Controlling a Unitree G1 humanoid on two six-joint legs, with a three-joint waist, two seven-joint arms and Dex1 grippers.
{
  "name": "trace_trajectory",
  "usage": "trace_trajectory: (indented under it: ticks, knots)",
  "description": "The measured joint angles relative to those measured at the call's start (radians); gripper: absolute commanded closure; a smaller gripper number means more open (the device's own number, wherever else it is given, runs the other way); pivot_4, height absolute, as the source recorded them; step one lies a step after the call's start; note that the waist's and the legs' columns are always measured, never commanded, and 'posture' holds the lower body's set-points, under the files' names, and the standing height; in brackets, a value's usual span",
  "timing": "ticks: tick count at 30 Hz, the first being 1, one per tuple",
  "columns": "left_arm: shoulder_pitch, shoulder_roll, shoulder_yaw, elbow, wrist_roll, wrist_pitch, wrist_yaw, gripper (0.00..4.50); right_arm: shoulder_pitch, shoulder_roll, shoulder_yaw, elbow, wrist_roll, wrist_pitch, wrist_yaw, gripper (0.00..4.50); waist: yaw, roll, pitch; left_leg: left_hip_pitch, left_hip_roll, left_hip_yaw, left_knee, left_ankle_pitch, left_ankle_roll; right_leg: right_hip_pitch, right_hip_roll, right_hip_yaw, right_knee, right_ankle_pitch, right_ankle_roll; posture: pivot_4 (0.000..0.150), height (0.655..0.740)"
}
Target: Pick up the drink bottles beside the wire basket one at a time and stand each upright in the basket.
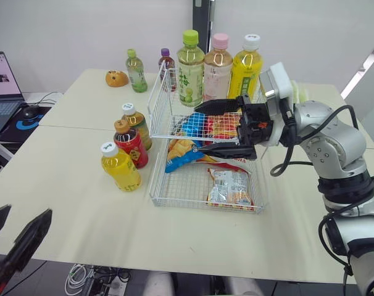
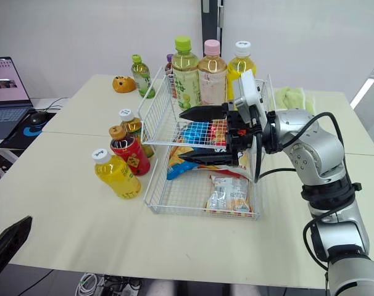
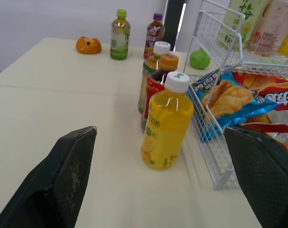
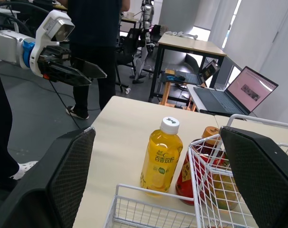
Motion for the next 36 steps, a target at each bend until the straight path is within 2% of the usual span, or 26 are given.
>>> trace_trajectory:
  ticks: [3,7,14,21,29,33,36]
  knots:
    - [-0.103,0.096,-0.137,0.025,0.047,-0.035,0.064,0.06,0.004,-0.005,-0.009,-0.019,0.0,0.01,-0.018,0.0,-0.001,0.0,0.0,-0.001,0.0,0.001,0.0,0.0,0.0,-0.001,0.0,0.0,0.0,0.0,0.0,0.15,0.74]
    - [-0.218,0.172,-0.282,0.094,0.151,-0.065,0.108,0.06,0.01,-0.02,-0.03,-0.05,0.0,0.03,-0.046,0.0,-0.003,0.0,0.0,-0.001,0.0,0.001,-0.002,0.0,0.0,-0.001,0.0,0.0,0.0,0.0,0.0,0.15,0.74]
    - [-0.394,0.218,-0.549,0.245,0.346,-0.126,0.115,0.06,0.044,-0.052,-0.066,-0.122,0.001,0.077,-0.111,0.0,-0.004,0.0,0.0,-0.001,0.0,0.002,-0.006,0.0,0.0,-0.002,0.0,0.0,-0.002,0.0,0.0,0.15,0.74]
    - [-0.506,0.224,-0.682,0.337,0.459,-0.182,0.094,0.06,0.063,-0.064,-0.086,-0.18,0.011,0.116,-0.156,0.0,-0.003,0.0,0.0,-0.001,0.0,0.002,-0.011,0.001,-0.002,-0.003,0.0,0.0,-0.005,0.0,0.0,0.15,0.74]
    - [-0.554,0.223,-0.747,0.399,0.526,-0.206,0.091,0.06,0.073,-0.08,-0.103,-0.213,0.037,0.149,-0.19,0.0,-0.004,0.0,0.001,-0.001,0.0,0.002,-0.013,0.001,-0.002,-0.003,0.0,0.0,-0.007,0.0,0.0,0.15,0.74]
    - [-0.57,0.218,-0.767,0.403,0.536,-0.214,0.083,0.91,0.078,-0.081,-0.105,-0.231,0.039,0.155,-0.204,0.0,-0.003,0.0,0.001,-0.001,0.0,0.002,-0.013,0.001,-0.002,-0.003,0.0,0.0,-0.008,0.0,0.001,0.15,0.74]
    - [-0.575,0.214,-0.771,0.416,0.542,-0.22,0.079,1.87,0.083,-0.081,-0.105,-0.236,0.04,0.155,-0.21,0.0,-0.004,0.0,0.001,-0.001,0.0,0.002,-0.013,0.001,-0.002,-0.003,0.0,0.0,-0.008,0.0,0.001,0.15,0.74]
